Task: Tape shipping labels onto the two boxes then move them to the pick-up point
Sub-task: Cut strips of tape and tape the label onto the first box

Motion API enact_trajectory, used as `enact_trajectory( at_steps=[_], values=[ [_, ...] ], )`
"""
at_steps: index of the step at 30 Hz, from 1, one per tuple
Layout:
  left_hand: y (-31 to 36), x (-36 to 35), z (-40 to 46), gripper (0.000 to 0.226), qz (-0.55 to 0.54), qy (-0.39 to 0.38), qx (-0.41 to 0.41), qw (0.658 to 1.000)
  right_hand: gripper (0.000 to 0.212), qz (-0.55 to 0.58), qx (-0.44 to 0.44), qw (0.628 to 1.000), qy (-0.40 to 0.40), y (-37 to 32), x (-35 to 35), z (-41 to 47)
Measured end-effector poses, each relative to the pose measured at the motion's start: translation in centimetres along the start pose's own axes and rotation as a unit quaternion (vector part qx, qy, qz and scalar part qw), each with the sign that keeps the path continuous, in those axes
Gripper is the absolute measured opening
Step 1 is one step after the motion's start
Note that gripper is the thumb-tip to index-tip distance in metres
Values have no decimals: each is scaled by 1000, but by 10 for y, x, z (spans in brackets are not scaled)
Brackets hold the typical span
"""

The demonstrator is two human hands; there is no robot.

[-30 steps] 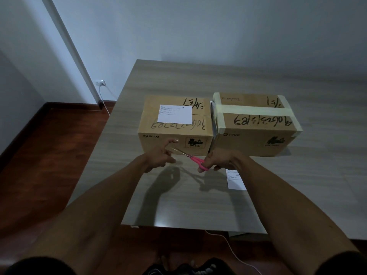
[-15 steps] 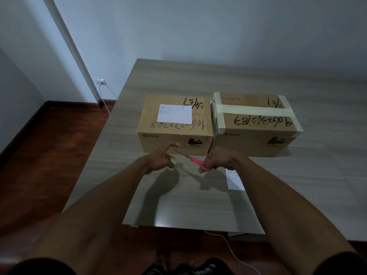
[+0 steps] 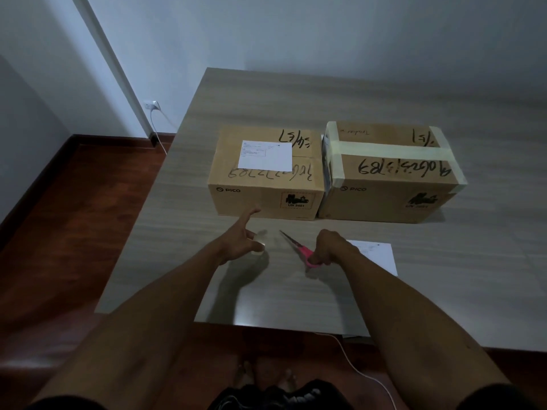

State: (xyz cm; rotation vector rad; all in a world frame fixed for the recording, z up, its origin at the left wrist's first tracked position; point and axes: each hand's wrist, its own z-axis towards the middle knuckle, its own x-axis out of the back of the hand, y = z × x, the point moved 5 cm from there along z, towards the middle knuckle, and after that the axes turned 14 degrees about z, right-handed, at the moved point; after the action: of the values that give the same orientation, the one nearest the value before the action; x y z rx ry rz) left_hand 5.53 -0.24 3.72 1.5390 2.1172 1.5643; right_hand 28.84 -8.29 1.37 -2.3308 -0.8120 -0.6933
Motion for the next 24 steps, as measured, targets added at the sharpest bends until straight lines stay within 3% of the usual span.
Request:
enact_trajectory(
  at_steps=[8,15,17,19,22,24],
  values=[
    [-7,-10,1,99,-40,15,6,999,62,56,-49,995,60,21,-51,1],
    [0,-14,3,104,-59,19,-21,998,51,84,-57,993,66,21,-61,8],
    [6,-13,1,103,-64,21,-24,997,37,130,-66,986,82,18,-55,10],
    [14,-12,-1,103,-67,20,-26,997,11,236,-37,964,119,7,-42,11],
    [26,-10,-3,106,-67,8,-27,997,17,470,50,874,108,-18,-17,6],
    [35,-6,-3,108,-68,2,-30,997,21,529,84,840,83,-36,0,-2]
  ],
)
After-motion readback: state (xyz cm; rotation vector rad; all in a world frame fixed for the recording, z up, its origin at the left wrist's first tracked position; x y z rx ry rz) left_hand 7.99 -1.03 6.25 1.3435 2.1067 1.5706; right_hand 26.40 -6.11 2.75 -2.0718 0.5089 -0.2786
